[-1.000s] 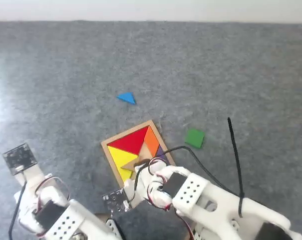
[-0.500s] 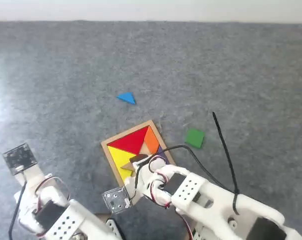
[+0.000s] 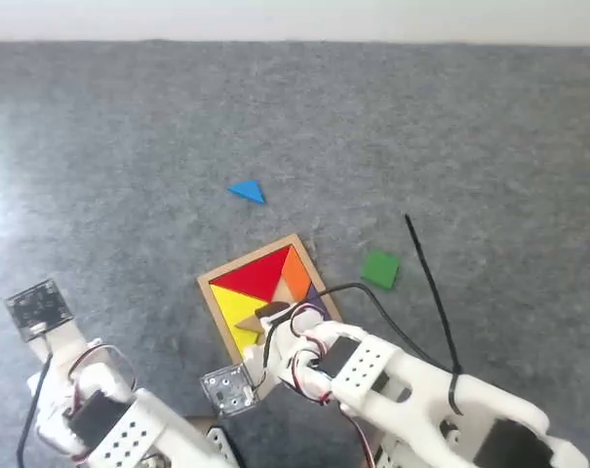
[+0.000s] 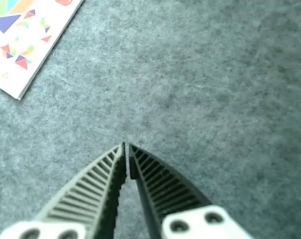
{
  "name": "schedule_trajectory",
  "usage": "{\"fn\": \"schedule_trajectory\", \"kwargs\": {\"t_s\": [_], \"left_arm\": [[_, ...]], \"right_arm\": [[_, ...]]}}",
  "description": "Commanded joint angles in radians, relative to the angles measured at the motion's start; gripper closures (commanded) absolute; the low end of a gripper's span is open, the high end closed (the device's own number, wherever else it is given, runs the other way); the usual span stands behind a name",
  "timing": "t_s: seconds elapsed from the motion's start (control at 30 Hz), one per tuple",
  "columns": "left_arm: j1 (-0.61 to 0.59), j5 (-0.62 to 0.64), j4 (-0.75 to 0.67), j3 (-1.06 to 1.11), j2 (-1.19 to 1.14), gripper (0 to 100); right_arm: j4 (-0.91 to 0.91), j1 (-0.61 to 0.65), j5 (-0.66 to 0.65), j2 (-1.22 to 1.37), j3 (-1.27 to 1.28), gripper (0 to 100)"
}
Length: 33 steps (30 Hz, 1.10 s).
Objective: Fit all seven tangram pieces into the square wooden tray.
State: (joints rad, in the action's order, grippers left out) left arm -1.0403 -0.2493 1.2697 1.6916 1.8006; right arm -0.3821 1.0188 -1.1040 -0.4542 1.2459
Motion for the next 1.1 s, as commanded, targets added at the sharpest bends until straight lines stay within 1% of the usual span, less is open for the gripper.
{"fn": "schedule_trajectory", "kwargs": {"t_s": [0.0,0.2,0.27,0.37,0.53,0.8,0.87,1.07], "left_arm": [[-0.005,-0.006,0.006,-0.021,0.018,99],[-0.005,-0.006,0.006,-0.021,0.018,99],[-0.005,-0.006,0.006,-0.021,0.018,99],[-0.005,-0.006,0.006,-0.021,0.018,99],[-0.005,-0.006,0.006,-0.021,0.018,99],[-0.005,-0.006,0.006,-0.021,0.018,99],[-0.005,-0.006,0.006,-0.021,0.018,99],[-0.005,-0.006,0.006,-0.021,0.018,99]], "right_arm": [[0.002,-0.013,-0.009,0.022,-0.034,81.3],[0.013,-0.012,-0.014,0.025,-0.034,81.9],[0.015,-0.012,-0.04,0.027,-0.032,85.2],[0.044,-0.012,-0.043,0.028,-0.025,89.4],[0.143,-0.016,-0.043,0.019,0.031,92.2],[0.142,-0.024,-0.041,0.016,0.035,94.3],[0.113,-0.031,-0.044,0.016,0.026,93.3],[-0.104,-0.035,-0.072,0.016,-0.075,90.9]]}}
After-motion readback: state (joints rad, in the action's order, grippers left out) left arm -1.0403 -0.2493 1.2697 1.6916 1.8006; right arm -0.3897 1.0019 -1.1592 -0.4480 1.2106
